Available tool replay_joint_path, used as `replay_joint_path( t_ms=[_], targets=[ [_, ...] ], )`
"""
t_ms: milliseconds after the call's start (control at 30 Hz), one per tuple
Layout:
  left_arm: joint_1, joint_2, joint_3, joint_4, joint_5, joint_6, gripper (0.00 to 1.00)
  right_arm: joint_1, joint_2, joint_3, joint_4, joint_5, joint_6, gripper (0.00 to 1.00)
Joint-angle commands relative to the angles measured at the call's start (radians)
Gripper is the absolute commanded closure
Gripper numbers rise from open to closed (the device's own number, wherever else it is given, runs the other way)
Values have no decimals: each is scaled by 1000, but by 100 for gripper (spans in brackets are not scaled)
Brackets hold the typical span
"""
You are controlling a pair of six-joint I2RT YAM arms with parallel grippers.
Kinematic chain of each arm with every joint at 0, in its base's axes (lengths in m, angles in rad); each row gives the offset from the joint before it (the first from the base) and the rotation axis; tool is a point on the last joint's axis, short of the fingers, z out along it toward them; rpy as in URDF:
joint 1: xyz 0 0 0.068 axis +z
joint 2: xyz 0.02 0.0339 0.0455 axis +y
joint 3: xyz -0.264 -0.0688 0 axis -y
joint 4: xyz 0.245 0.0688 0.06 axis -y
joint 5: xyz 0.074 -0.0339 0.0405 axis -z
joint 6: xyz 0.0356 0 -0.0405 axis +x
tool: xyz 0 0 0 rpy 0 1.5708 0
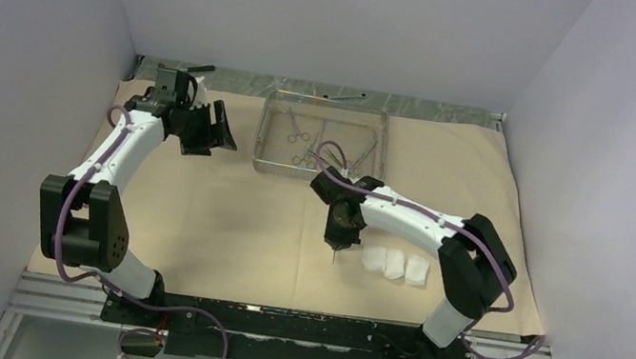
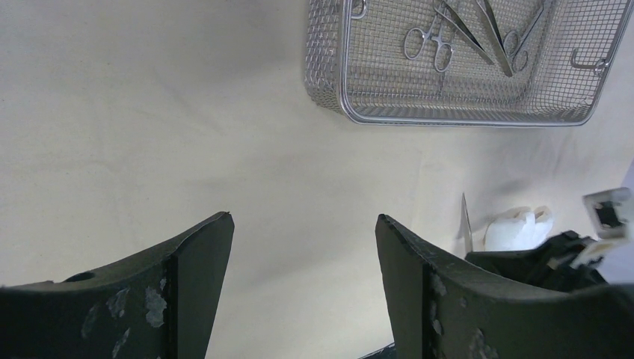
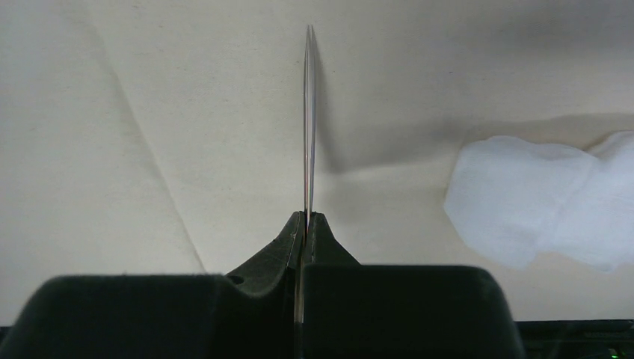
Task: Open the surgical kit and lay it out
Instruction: Place the medical item in the surgical kit.
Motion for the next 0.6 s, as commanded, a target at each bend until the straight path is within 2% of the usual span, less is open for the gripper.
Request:
replay_joint_path(
  t_ms=[0,300,433,567],
  targets=[
    [-3,-63,12,7,8,1,24,10,49,-34,67,-34,45,100],
    [-3,-74,14,1,-2,10,24,25,84,-81,80,-20,-34,100],
    [-3,-71,26,-12,-10,16,23,25,76,-32,37,-13,-62,74],
    [-3,-69,45,-27,-21,26,24,17,27,93,-50,45,-90,56]
  ],
)
